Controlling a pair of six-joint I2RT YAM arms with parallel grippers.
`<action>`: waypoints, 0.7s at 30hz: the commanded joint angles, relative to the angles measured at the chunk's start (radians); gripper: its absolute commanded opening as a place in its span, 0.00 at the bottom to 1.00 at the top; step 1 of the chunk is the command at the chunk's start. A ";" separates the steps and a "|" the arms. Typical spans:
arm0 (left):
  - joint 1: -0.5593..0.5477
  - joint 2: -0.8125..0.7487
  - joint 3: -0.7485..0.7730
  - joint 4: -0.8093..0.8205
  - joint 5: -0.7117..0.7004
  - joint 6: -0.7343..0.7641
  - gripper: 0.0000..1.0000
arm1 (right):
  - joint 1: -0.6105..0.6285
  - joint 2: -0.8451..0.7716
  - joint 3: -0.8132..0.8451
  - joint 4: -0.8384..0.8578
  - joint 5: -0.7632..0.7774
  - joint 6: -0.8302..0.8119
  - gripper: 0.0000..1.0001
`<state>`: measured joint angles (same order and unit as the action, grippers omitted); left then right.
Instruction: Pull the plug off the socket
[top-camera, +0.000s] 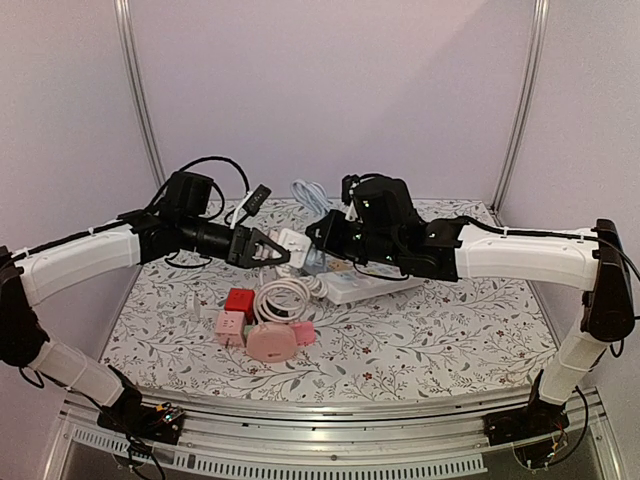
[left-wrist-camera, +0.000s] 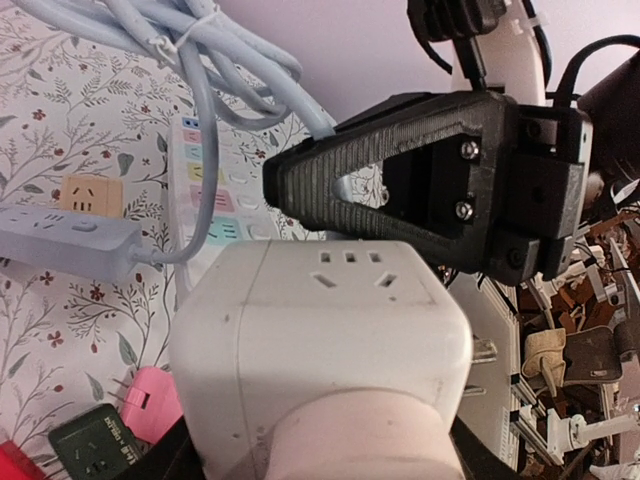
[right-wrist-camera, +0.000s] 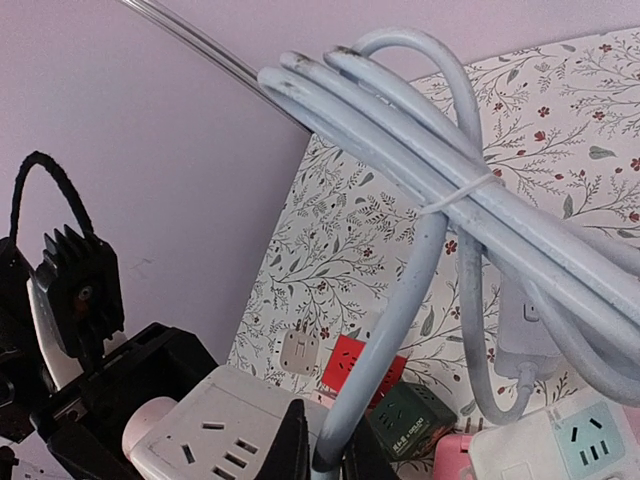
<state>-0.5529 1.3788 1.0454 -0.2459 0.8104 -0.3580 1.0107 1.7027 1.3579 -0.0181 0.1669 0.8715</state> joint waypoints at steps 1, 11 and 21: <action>0.068 -0.014 0.073 0.121 0.011 -0.032 0.09 | 0.001 -0.040 -0.022 -0.081 0.066 -0.133 0.00; 0.111 -0.043 0.054 0.150 -0.002 -0.038 0.08 | 0.001 -0.071 -0.056 -0.136 0.206 -0.150 0.00; 0.130 -0.027 0.056 0.164 0.024 -0.059 0.08 | -0.001 -0.090 -0.057 -0.139 0.214 -0.182 0.00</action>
<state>-0.5323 1.3941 1.0557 -0.1986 0.8680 -0.3691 1.0348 1.6688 1.3373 0.0105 0.2581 0.7834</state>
